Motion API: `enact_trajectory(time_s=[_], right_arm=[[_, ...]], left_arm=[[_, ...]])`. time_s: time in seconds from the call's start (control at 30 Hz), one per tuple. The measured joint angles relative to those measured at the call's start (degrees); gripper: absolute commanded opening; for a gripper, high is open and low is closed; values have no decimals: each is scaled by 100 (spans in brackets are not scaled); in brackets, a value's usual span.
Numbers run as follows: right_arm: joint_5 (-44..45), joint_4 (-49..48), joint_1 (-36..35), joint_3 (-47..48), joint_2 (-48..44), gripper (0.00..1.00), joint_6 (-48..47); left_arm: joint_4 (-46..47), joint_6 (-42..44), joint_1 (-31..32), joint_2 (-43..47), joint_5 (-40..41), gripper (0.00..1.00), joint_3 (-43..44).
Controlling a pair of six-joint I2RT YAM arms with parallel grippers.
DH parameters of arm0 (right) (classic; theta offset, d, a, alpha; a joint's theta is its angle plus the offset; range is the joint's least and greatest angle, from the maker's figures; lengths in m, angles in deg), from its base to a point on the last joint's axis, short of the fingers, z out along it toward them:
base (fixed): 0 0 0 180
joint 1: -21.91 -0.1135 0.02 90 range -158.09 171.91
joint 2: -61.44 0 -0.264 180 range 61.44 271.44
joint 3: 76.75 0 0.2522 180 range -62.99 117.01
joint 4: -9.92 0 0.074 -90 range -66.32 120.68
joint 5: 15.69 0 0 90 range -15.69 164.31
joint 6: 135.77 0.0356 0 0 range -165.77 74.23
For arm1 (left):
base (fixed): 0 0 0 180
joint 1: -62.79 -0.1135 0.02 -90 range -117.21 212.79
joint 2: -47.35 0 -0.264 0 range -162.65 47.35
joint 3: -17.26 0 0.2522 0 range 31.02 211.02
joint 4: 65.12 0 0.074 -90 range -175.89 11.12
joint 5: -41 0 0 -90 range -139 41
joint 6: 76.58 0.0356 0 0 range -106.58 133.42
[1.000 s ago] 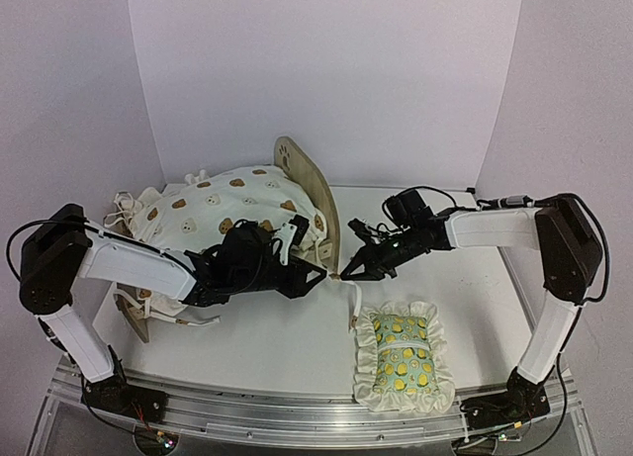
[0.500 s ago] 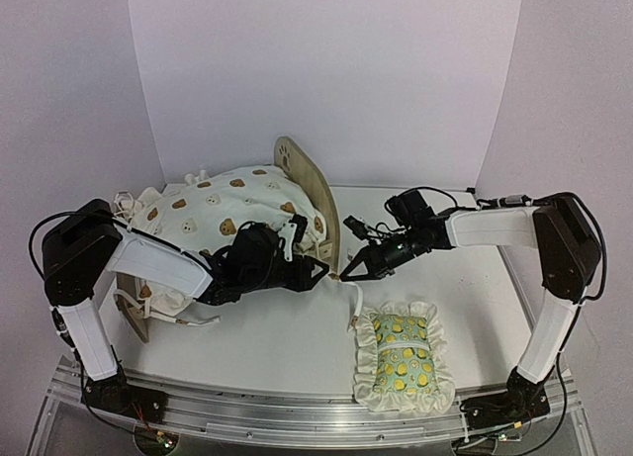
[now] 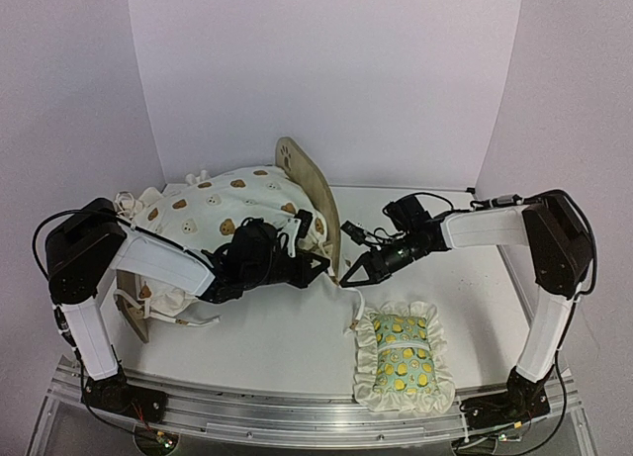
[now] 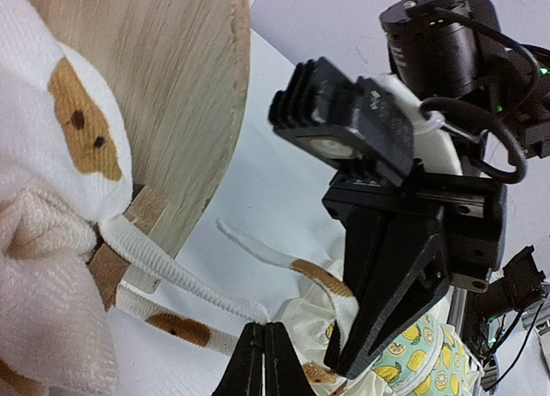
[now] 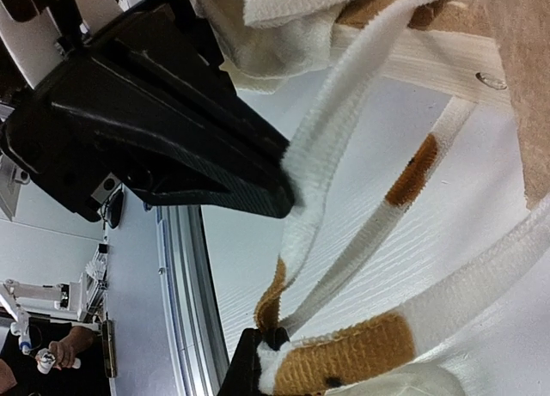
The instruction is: Set up the pet bed
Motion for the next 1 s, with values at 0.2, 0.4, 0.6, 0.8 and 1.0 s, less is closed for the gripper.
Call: enact_trajectory(time_s=[0.2,0.4,0.6,0.8,1.0], right_arm=[[-269,61,17,116,260,0,-93],[-606,96,21,233,361,0,-128],[-914,145,38,362,480,0,-200],[-1329,178,58,594,759,0,-276],[-1699,177,83,789,983,0,-290]], left_arm=[[242,177,-65,0,-418,3,0],[383,367,-107,-4,-725,42,6],[425,497,-93,49,-705,61,-66],[76,605,-93,436,-530,66,-265],[-358,686,-93,1059,-263,66,-397]])
